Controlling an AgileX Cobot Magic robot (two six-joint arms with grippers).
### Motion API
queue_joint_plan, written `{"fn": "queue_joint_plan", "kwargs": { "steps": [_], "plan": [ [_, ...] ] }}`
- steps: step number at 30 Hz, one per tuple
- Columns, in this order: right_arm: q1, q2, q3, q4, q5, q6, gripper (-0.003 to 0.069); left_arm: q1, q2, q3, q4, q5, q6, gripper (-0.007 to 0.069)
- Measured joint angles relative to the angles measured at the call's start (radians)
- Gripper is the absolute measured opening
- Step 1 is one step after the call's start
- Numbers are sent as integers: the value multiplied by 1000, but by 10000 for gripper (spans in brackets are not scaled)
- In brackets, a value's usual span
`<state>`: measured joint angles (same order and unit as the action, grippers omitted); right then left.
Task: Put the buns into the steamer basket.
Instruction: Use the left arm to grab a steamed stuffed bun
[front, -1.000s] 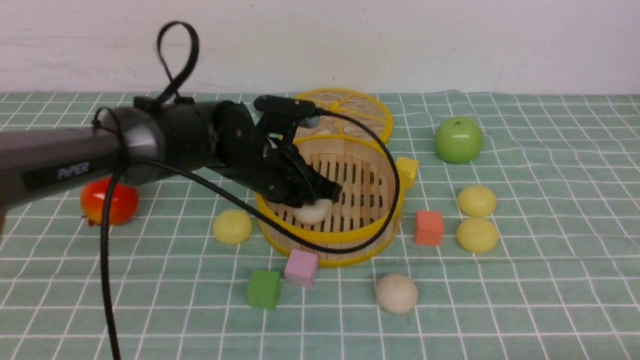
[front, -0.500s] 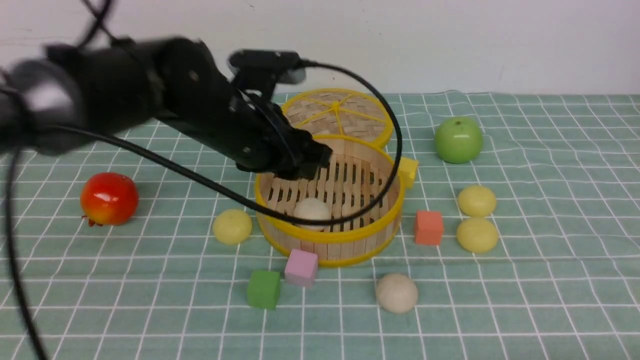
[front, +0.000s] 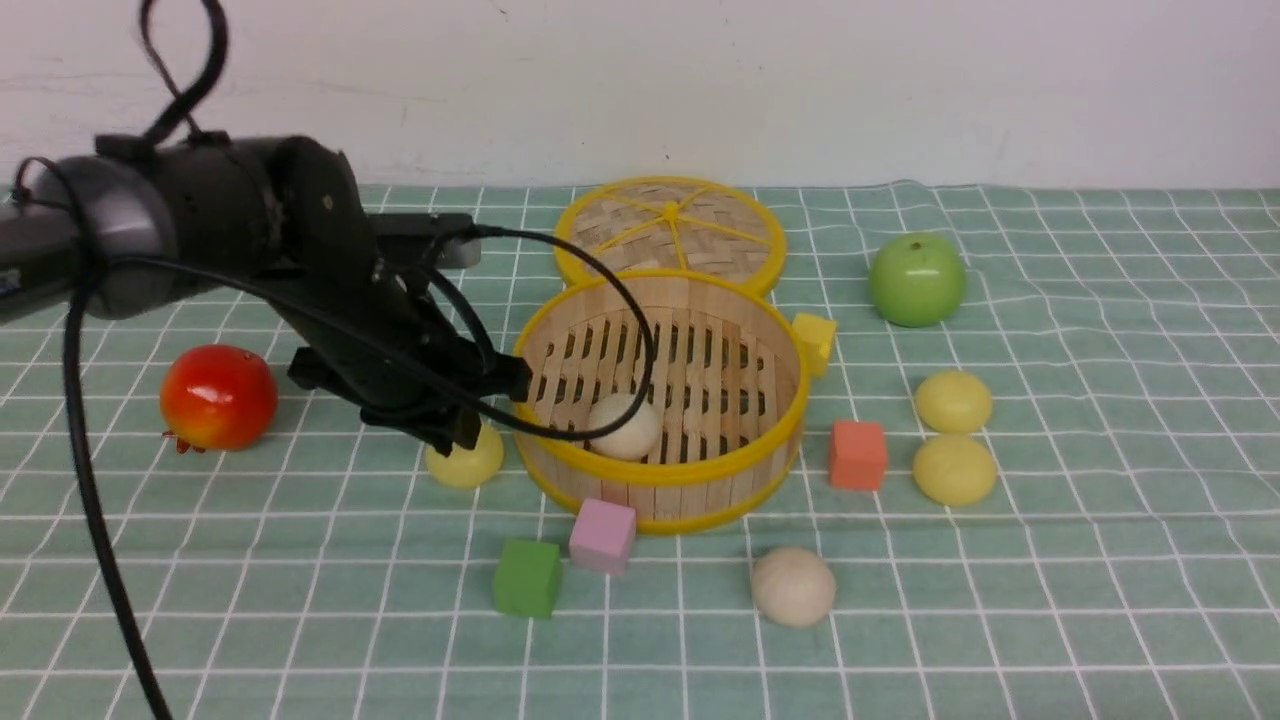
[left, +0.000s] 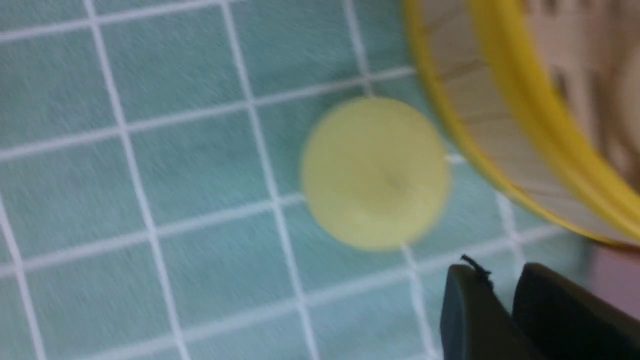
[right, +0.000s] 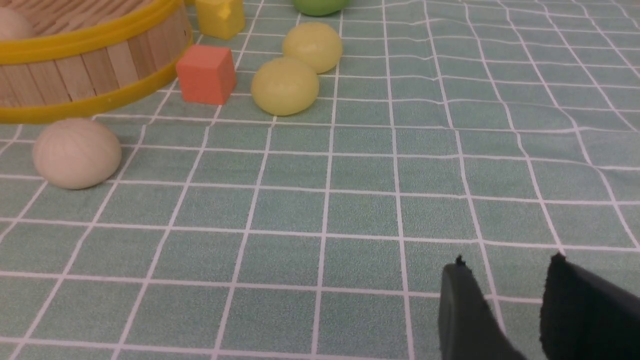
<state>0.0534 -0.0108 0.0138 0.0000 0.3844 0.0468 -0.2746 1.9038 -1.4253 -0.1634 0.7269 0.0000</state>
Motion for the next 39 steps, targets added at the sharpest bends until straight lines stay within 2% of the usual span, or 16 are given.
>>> {"fn": "queue_joint_plan", "kwargs": {
  "steps": [5, 10, 33, 37, 39],
  "plan": [
    [0, 0, 0, 0, 0, 0, 240, 0, 37, 0, 74, -81, 0, 207],
    [0, 0, 0, 0, 0, 0, 240, 0, 55, 0, 99, -133, 0, 225],
    [0, 0, 0, 0, 0, 0, 240, 0, 117, -1, 94, -203, 0, 236],
    [0, 0, 0, 0, 0, 0, 240, 0, 115, -1, 94, -186, 0, 154],
    [0, 0, 0, 0, 0, 0, 240, 0, 98, -1, 94, -151, 0, 28]
  ]
}}
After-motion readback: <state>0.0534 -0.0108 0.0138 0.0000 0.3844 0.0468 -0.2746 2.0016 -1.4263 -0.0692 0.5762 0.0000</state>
